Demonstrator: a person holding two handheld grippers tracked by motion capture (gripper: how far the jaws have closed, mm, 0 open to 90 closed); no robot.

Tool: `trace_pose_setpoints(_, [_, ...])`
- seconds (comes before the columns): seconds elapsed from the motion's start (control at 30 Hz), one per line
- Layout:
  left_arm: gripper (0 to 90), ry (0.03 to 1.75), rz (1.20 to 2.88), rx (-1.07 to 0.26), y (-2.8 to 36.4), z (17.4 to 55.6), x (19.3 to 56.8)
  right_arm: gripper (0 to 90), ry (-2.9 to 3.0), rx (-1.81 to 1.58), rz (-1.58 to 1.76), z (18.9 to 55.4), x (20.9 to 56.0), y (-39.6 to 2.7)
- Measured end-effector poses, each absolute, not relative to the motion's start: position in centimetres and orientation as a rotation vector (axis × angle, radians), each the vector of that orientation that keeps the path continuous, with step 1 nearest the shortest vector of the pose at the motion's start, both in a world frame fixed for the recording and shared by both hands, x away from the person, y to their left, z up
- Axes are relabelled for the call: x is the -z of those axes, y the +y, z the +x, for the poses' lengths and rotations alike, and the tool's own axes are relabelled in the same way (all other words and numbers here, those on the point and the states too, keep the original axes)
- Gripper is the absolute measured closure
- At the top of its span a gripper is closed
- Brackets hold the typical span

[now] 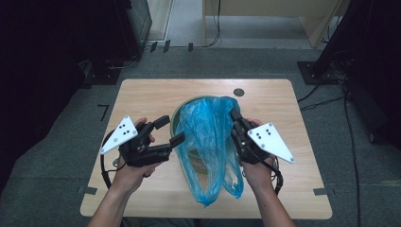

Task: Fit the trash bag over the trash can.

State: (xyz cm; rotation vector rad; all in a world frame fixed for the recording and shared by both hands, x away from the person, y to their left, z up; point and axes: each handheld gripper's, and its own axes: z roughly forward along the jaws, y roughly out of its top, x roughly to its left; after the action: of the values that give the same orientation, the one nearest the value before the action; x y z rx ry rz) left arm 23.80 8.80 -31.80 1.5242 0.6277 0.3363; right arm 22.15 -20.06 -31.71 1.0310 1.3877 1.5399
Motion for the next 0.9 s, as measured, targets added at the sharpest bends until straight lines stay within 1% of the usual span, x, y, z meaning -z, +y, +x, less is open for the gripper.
trace_pose_setpoints(0.17, [25.3,0.602,1.488,-0.402,9.4,23.0,33.3,90.0,1.371,-1.54,1.056,22.7,31.1,-20.2])
trace_pose_setpoints(0.27, [25.3,0.589,1.499,-0.446,9.3,22.6,34.4,90.0,1.371,-1.548,1.063,22.9,30.9,-20.2])
trace_pose_setpoints(0.43, [25.8,0.514,1.532,-0.529,8.9,21.7,35.3,90.0,1.371,-1.547,1.071,23.1,30.6,-20.2])
trace_pose_setpoints(0.67, [26.5,0.472,1.479,-0.544,9.7,20.6,36.1,90.0,1.36,-1.547,1.081,23.5,30.3,-20.2])
trace_pose_setpoints(0.73, [26.5,0.459,1.485,-0.576,9.7,20.4,36.4,90.0,1.355,-1.55,1.094,23.6,30.2,-20.2])
trace_pose_setpoints(0.83, [26.4,0.443,1.543,-0.65,9.3,20.2,37.0,90.0,1.346,-1.558,1.106,23.8,30.0,-20.3])
trace_pose_setpoints(0.9, [26.5,0.439,1.574,-0.673,8.9,20.2,37.5,90.0,1.342,-1.557,1.109,23.9,29.8,-20.3])
